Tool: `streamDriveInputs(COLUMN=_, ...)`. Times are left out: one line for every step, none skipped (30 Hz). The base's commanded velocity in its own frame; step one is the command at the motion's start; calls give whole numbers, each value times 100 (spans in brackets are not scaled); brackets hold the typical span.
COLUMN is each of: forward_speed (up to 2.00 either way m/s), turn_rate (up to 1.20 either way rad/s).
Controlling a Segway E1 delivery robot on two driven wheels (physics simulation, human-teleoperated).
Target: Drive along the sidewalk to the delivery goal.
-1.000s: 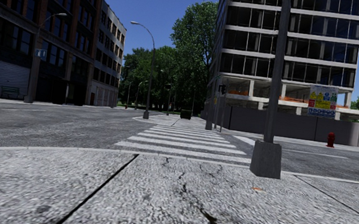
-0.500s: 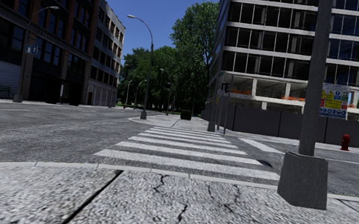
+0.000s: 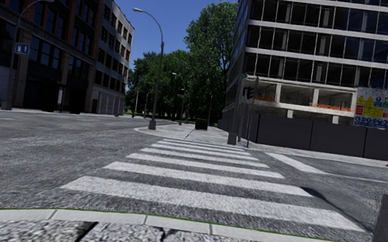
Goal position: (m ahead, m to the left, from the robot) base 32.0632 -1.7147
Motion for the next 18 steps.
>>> streamDriveInputs(forward_speed=200, turn_rate=0)
streamDriveInputs(forward_speed=200, turn_rate=0)
streamDriveInputs(forward_speed=200, turn_rate=0)
streamDriveInputs(forward_speed=200, turn_rate=0)
streamDriveInputs(forward_speed=200, turn_rate=0)
streamDriveInputs(forward_speed=200, turn_rate=0)
streamDriveInputs(forward_speed=200, turn_rate=0)
streamDriveInputs(forward_speed=200, turn_rate=0)
streamDriveInputs(forward_speed=200, turn_rate=0)
streamDriveInputs(forward_speed=200, turn_rate=0)
streamDriveInputs(forward_speed=200, turn_rate=0)
streamDriveInputs(forward_speed=200, turn_rate=0)
streamDriveInputs(forward_speed=200, turn_rate=0)
streamDriveInputs(forward_speed=200, turn_rate=0)
streamDriveInputs(forward_speed=200, turn_rate=0)
streamDriveInputs(forward_speed=200, turn_rate=0)
streamDriveInputs(forward_speed=200, turn_rate=0)
streamDriveInputs(forward_speed=200, turn_rate=0)
